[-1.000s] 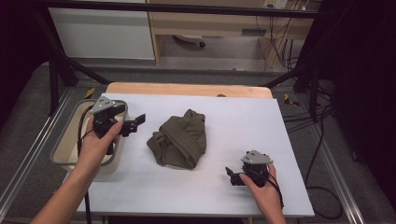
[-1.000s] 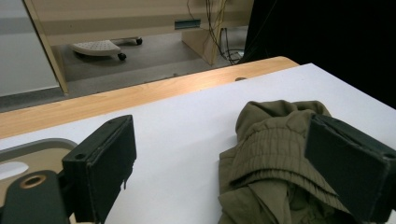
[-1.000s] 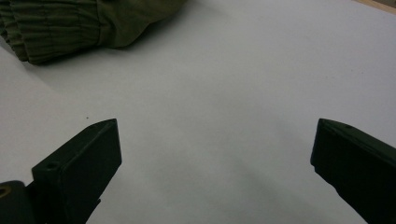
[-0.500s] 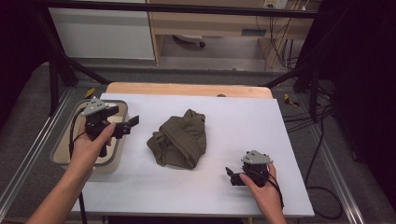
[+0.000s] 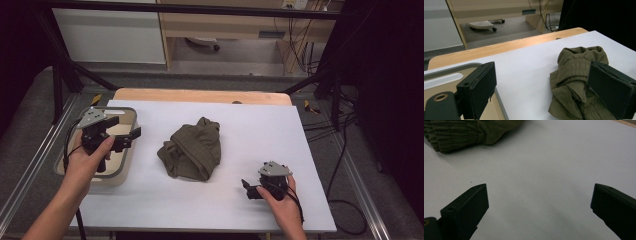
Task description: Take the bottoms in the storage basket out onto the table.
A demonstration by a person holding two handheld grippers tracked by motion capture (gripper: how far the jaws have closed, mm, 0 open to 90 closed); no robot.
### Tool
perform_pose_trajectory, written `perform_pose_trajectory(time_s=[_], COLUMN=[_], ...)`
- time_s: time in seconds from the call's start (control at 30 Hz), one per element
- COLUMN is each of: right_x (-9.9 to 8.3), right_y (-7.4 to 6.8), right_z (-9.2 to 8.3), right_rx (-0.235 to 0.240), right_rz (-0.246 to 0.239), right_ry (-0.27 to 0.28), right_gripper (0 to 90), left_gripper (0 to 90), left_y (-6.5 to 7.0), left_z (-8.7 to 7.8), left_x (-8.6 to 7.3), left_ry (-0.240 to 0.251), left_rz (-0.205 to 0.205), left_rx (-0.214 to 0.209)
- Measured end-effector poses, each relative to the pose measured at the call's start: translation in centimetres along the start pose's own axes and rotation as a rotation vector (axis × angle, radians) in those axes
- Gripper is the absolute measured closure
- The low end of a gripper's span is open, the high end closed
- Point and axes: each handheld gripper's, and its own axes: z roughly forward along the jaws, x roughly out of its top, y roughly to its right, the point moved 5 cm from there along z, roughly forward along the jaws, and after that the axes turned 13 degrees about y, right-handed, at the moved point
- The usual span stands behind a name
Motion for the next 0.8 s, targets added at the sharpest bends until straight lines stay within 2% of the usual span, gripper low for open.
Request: perform_pose_trajectory(time_s=[0.6,0.8], right_x=[0.1,0.1], right_y=[-0.1,0.1], right_z=[-0.2,-0.3], right_rx=[0.007,0.002], right_rz=[0.001,-0.004], right_ry=[0.013,0.013], right_gripper=[1.9,2.0], left_gripper=[8.1,4.9], left_y=[-0.9,-0.5], left_z=[-2.1,-2.7], left_x=[-0.6,-1.1], left_ry=[0.005,-0.001], left_rz=[-0.027,-0.024], left_rx=[0.014,0.000])
